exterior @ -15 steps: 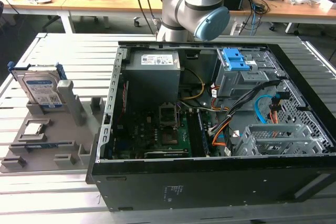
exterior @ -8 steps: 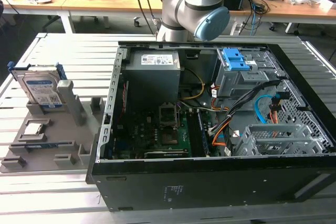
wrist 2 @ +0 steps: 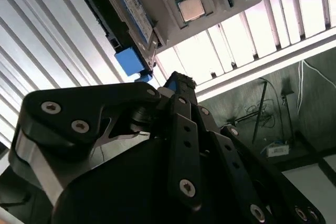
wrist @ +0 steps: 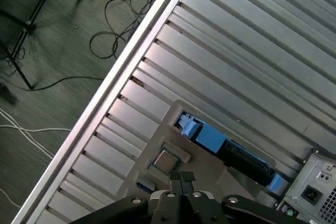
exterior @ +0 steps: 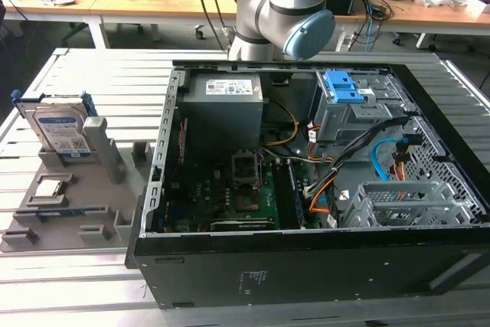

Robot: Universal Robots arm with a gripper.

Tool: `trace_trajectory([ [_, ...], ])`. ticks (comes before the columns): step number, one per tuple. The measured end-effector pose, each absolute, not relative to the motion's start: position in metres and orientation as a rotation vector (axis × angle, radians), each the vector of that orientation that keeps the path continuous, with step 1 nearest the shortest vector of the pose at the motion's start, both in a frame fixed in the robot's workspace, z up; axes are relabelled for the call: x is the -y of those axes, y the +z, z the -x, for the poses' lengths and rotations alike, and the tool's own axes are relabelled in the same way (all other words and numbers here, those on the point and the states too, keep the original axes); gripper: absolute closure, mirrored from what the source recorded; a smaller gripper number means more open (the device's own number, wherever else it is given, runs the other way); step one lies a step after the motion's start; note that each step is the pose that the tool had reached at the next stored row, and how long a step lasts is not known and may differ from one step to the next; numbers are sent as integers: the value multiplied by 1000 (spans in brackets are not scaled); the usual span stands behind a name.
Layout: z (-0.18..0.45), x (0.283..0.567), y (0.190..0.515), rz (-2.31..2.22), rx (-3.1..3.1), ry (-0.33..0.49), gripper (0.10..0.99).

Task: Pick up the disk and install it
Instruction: 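Pick up the disk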

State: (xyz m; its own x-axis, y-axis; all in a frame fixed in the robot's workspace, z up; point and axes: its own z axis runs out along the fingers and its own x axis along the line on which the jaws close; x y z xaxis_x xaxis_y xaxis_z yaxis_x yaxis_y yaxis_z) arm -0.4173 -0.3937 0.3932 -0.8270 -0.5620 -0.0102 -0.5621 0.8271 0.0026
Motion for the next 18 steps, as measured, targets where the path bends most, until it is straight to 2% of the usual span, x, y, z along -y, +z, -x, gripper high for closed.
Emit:
trace_trajectory([
  [18, 417, 394, 393, 1341, -2832, 10, 980],
])
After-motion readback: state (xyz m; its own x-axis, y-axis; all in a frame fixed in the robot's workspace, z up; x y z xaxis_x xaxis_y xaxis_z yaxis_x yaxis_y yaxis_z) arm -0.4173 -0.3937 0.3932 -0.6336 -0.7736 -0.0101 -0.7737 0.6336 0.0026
